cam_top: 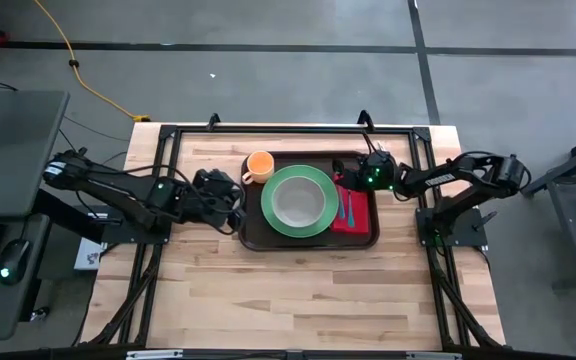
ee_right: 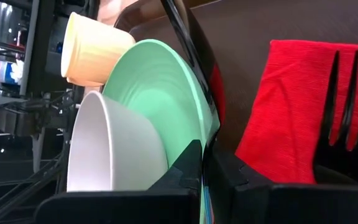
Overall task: Set up tray
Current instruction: Put the blue spoon on the red napkin to the left of the blue fork
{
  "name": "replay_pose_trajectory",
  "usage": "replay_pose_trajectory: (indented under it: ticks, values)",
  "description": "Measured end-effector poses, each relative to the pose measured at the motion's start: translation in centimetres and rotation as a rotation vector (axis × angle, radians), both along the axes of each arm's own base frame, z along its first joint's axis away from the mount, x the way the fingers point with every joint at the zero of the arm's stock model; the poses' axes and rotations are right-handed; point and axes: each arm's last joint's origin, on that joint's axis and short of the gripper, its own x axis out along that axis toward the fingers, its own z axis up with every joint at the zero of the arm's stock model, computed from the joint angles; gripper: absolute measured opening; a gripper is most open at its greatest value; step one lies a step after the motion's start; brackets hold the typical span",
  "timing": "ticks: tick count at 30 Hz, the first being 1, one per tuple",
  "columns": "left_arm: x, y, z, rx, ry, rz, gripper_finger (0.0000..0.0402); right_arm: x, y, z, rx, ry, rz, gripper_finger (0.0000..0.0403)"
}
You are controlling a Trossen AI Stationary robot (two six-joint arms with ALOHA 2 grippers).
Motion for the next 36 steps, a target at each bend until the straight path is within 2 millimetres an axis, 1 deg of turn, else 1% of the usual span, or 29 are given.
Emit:
replay_pose_trajectory:
  ticks: [4, 9, 15, 31, 36]
  values:
    - [-0.1, 0.1, 0.0, 0.007, 0.013, 0.003, 0.0031, 0.0, 0.0, -0.1, 0.011, 0.006, -0.003, 0.0]
    - [-0.2, 0.1, -0.1, 0.017, 0.018, 0.009, 0.0031, -0.3, 0.1, 0.3, 0.009, 0.006, -0.013, 0.0]
    - [-0.2, 0.1, -0.1, 0.018, 0.017, 0.01, 0.0031, -0.8, 0.5, 0.5, 0.03, 0.058, -0.006, 0.0]
    - [-0.1, 0.1, 0.0, 0.02, 0.007, 0.014, 0.0031, -0.7, 1.1, 0.5, 0.042, 0.077, 0.0, 0.0]
    - [-0.1, 0.1, 0.0, 0.021, 0.008, 0.014, 0.0031, -0.7, 1.2, 0.4, 0.077, 0.084, 0.003, 0.0]
